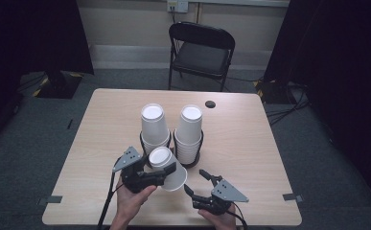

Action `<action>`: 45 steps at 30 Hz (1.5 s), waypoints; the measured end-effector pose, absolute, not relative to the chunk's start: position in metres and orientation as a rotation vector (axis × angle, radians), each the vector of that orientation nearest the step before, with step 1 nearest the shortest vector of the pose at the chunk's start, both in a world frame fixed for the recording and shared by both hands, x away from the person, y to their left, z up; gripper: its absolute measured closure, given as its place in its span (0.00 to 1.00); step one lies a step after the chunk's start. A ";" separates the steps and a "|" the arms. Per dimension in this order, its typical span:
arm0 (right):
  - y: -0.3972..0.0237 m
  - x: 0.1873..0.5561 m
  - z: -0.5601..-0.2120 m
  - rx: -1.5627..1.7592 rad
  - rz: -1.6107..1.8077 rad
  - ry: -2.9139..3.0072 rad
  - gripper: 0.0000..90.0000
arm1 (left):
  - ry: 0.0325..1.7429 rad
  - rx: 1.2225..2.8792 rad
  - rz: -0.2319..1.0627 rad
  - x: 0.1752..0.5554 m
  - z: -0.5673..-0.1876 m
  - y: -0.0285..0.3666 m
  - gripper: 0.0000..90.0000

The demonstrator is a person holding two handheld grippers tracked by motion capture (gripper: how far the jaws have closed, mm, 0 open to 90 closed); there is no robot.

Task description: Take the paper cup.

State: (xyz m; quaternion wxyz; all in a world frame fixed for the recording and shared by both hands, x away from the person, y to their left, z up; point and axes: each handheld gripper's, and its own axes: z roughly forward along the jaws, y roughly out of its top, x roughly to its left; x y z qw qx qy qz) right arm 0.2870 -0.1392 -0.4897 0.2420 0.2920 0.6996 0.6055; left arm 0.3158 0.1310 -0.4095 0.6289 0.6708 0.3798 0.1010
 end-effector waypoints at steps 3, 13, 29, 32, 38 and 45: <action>-0.138 0.286 -0.489 0.769 1.715 1.905 0.41 | 0.882 1.517 0.199 0.316 -0.413 0.131 0.25; -0.136 0.287 -0.488 0.684 1.790 1.843 0.54 | 0.906 1.442 0.072 0.317 -0.418 0.128 0.25; -0.132 0.290 -0.489 0.628 1.807 1.748 0.66 | 0.863 1.459 -0.060 0.313 -0.422 0.103 0.24; -0.132 0.290 -0.490 0.638 1.838 1.706 0.69 | 0.852 1.460 -0.076 0.313 -0.423 0.100 0.24; -0.137 0.289 -0.491 0.641 1.816 1.671 0.82 | 0.797 1.500 -0.022 0.310 -0.418 0.097 0.22; -0.144 0.287 -0.490 0.648 1.862 1.625 0.90 | 0.785 1.507 0.006 0.314 -0.415 0.101 0.19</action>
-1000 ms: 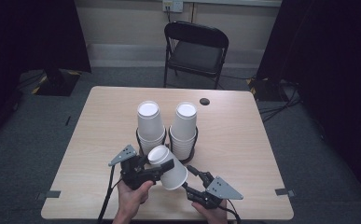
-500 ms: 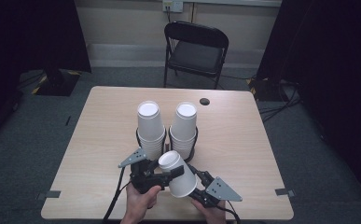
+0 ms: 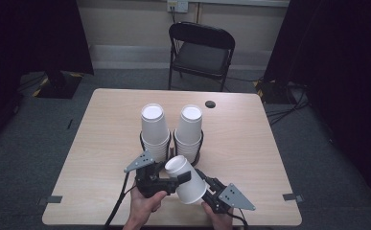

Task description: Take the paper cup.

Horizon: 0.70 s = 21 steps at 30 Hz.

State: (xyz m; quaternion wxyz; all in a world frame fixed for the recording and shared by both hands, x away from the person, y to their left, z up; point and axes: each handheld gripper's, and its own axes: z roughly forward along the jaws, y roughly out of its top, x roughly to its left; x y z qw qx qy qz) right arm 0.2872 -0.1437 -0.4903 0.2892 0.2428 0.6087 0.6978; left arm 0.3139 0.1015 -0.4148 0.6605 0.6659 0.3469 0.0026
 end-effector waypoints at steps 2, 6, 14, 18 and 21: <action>-0.143 0.287 -0.490 0.642 1.857 1.627 0.91 | 0.783 1.502 0.010 0.314 -0.415 0.103 0.18; -0.143 0.286 -0.488 0.637 1.864 1.621 0.92 | 0.777 1.498 -0.003 0.315 -0.417 0.106 0.17; -0.143 0.286 -0.487 0.645 1.872 1.595 0.92 | 0.774 1.504 -0.007 0.314 -0.417 0.107 0.16; -0.145 0.286 -0.487 0.659 1.877 1.582 0.93 | 0.777 1.491 -0.023 0.315 -0.417 0.108 0.15; -0.146 0.287 -0.487 0.676 1.883 1.574 0.94 | 0.781 1.495 -0.013 0.314 -0.418 0.107 0.12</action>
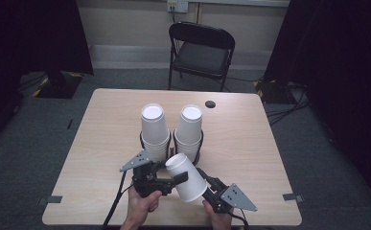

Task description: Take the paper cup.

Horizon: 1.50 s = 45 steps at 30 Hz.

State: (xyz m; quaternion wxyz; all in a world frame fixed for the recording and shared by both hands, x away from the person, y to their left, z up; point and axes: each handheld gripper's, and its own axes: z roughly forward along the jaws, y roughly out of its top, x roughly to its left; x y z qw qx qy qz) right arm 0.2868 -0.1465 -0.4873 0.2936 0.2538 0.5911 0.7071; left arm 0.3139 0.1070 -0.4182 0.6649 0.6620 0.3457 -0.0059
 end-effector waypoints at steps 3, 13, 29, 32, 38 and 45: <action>-0.151 0.288 -0.489 0.720 1.862 1.561 0.96 | 0.784 1.503 0.017 0.312 -0.418 0.108 0.17; -0.156 0.290 -0.487 0.796 1.780 1.632 0.96 | 0.702 1.545 0.213 0.310 -0.418 0.118 0.17; -0.158 0.295 -0.480 0.921 1.675 1.831 0.96 | 0.747 1.631 0.400 0.315 -0.438 0.142 0.19; -0.158 0.298 -0.476 0.952 1.636 1.895 0.96 | 0.742 1.651 0.423 0.317 -0.443 0.145 0.19; -0.159 0.300 -0.471 0.985 1.605 1.961 0.96 | 0.687 1.700 0.446 0.315 -0.444 0.143 0.19; -0.160 0.306 -0.458 1.003 1.524 2.093 0.96 | 0.611 1.832 0.497 0.312 -0.447 0.137 0.19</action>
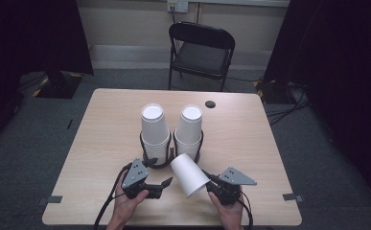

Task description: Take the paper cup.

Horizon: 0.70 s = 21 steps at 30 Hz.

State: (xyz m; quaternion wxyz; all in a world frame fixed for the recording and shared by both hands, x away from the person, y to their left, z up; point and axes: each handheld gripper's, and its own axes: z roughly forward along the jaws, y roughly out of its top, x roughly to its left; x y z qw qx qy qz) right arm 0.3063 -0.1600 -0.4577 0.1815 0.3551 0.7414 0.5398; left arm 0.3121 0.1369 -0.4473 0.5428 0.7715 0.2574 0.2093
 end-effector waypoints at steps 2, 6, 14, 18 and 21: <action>-0.160 0.307 -0.456 1.004 1.510 2.113 0.96 | 0.607 1.832 0.495 0.312 -0.447 0.137 0.19; -0.160 0.312 -0.449 1.019 1.485 2.184 0.96 | 0.597 1.837 0.509 0.310 -0.449 0.136 0.18; -0.151 0.324 -0.436 1.051 1.359 2.389 0.96 | 0.586 1.821 0.501 0.303 -0.457 0.138 0.17; -0.148 0.326 -0.432 1.035 1.362 2.409 0.96 | 0.557 1.816 0.500 0.300 -0.458 0.139 0.18; -0.146 0.330 -0.426 1.024 1.340 2.440 0.96 | 0.528 1.819 0.516 0.297 -0.458 0.138 0.18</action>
